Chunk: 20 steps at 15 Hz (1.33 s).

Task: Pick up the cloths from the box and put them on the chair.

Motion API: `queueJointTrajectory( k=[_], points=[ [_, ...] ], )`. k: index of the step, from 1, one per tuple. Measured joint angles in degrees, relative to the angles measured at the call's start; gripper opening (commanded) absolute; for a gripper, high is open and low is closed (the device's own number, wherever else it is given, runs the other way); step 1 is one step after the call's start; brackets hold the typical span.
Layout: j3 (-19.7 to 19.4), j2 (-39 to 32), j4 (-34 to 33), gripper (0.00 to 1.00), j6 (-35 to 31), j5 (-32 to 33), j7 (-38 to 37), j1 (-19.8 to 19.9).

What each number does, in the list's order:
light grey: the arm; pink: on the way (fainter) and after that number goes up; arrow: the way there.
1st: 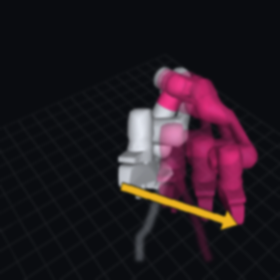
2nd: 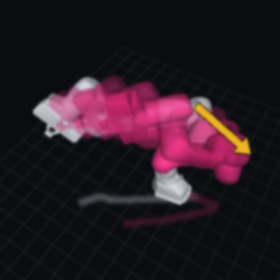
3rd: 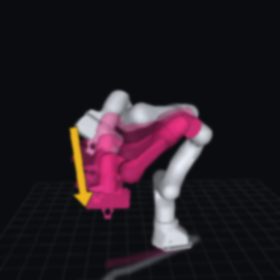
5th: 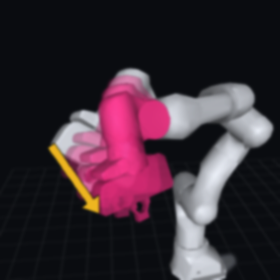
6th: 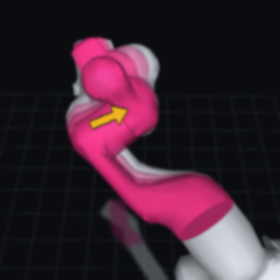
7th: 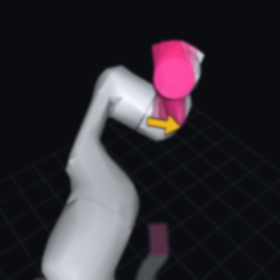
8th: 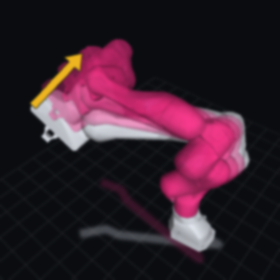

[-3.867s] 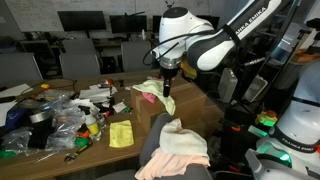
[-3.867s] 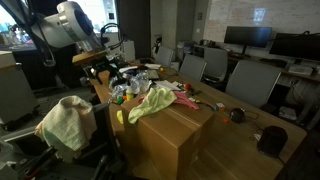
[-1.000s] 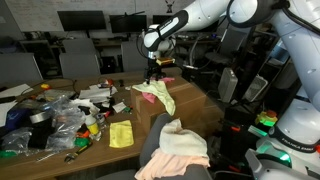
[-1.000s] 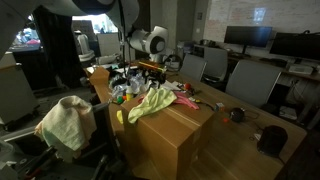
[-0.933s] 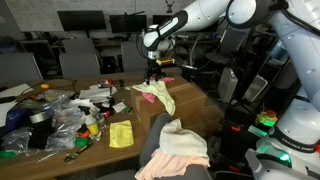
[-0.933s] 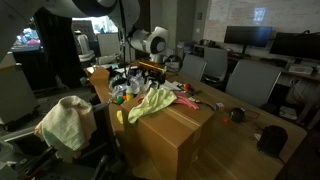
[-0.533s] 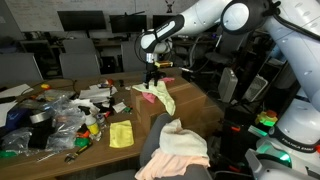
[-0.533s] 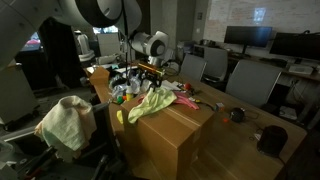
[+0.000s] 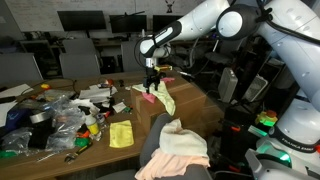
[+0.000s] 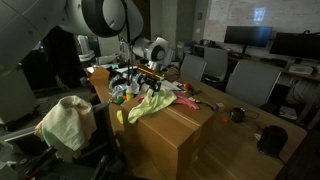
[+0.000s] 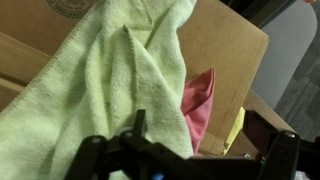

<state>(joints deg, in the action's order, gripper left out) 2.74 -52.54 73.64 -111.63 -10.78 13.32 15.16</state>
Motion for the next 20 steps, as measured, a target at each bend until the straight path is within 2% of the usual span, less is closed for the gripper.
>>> queueJointTrajectory(
  k=[3,9,13,14,15,20],
  points=[
    [-0.61,-0.46,-0.54,1.00,-1.21,0.00,-0.27,-0.01],
    [-2.12,-1.15,-0.44,1.00,-11.09,0.53,-3.00,-0.63],
    [-2.96,-2.10,-0.18,1.00,-13.97,1.64,-4.93,-1.74],
    [-3.12,-2.35,-0.15,0.84,-14.25,1.91,-5.38,-1.98],
    [-3.24,-2.61,-0.15,0.72,-14.52,2.27,-5.80,-2.18],
    [-3.50,-2.96,0.16,0.33,-15.09,3.41,-6.90,-2.44]
  ],
)
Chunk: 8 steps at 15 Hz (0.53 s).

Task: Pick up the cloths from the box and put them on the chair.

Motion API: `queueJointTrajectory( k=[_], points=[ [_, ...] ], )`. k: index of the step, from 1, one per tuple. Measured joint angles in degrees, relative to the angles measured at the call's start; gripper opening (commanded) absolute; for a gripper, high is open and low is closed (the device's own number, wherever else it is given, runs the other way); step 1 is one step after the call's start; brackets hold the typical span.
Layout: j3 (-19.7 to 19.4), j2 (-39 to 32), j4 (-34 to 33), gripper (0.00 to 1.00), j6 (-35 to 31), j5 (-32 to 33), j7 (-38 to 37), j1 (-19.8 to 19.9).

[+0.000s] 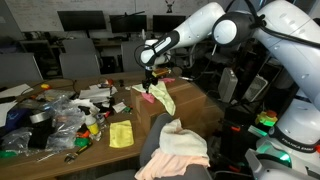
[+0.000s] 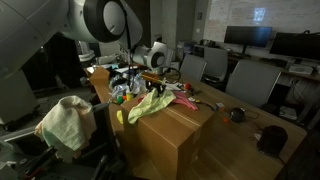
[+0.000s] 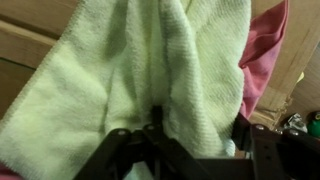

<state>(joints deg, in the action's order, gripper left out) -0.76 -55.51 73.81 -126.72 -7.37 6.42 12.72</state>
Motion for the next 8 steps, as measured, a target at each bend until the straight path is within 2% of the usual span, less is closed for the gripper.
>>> queueJointTrajectory(
  k=[4,5,8],
  points=[
    [-0.15,0.01,0.21,0.05,-0.69,0.39,-0.36,0.00],
    [-0.15,0.03,0.24,0.00,-0.79,0.39,-0.44,0.00],
    [-0.15,0.20,0.39,0.03,-0.99,0.39,-0.62,-0.03]
  ],
)
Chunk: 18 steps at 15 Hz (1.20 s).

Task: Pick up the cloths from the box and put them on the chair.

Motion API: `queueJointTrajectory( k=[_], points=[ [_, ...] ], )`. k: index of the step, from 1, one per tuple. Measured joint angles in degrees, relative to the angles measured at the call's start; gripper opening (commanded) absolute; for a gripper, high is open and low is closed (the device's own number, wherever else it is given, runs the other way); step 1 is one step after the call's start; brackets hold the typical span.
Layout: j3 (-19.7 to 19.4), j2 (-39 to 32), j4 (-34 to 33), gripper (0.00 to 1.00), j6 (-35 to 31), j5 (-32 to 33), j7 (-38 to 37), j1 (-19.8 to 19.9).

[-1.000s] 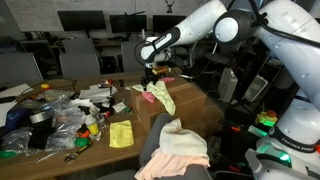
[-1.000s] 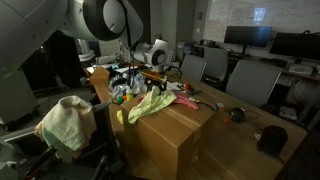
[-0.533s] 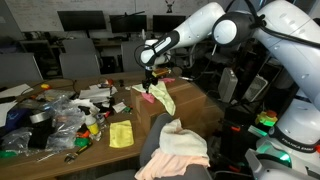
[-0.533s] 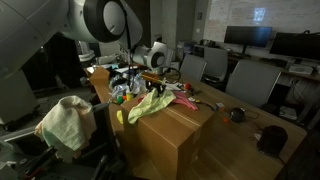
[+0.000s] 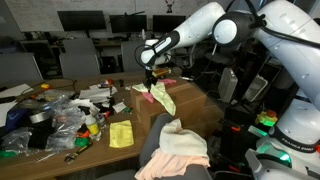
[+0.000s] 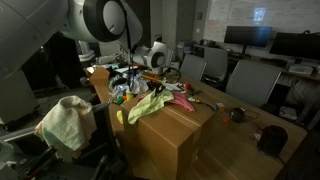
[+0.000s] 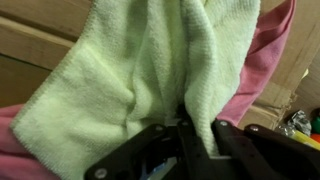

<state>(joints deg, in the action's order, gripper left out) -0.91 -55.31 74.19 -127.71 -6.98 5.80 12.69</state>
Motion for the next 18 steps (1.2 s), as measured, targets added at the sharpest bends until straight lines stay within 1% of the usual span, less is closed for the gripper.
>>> queueJointTrajectory(
  k=[3,6,11,18],
  points=[
    [0.00,0.70,1.11,0.04,-1.02,0.00,-0.02,-0.04],
    [0.00,3.02,4.32,0.04,-3.41,0.00,-0.02,-0.08],
    [0.11,10.05,12.91,0.04,-8.37,-0.32,0.07,-0.05],
    [0.06,23.54,26.96,0.04,-14.24,-0.38,0.57,-0.03]
  ],
)
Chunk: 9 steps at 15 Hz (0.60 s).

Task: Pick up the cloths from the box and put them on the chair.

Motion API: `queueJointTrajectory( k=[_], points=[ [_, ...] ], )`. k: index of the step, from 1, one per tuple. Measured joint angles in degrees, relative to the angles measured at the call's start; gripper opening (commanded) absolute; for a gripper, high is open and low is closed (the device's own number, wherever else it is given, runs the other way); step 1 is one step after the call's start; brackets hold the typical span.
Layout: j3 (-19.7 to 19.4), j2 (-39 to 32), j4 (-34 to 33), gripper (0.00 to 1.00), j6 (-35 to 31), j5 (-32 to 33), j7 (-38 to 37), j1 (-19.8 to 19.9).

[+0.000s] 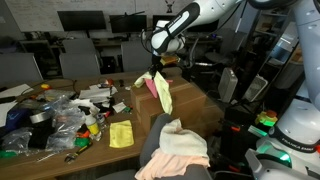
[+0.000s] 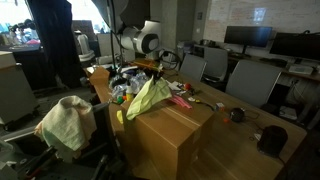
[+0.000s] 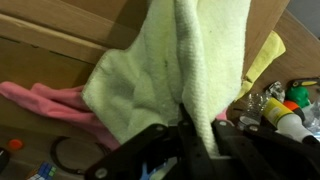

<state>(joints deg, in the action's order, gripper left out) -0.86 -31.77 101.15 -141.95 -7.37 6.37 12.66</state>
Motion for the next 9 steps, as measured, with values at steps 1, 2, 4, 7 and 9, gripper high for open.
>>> queueJointTrajectory(
  k=[1,2,4,7,9],
  points=[
    [0.00,2.22,2.27,0.04,-0.98,-0.16,0.28,0.03],
    [0.02,4.52,4.60,0.04,-1.79,-0.54,0.82,0.09],
    [0.02,9.28,9.29,0.04,-2.89,-1.37,2.27,0.20],
    [0.01,16.24,16.18,0.04,-3.98,-2.30,4.61,0.24],
    [-0.01,20.65,20.58,0.04,-4.77,-2.81,6.24,0.24]
  ],
)
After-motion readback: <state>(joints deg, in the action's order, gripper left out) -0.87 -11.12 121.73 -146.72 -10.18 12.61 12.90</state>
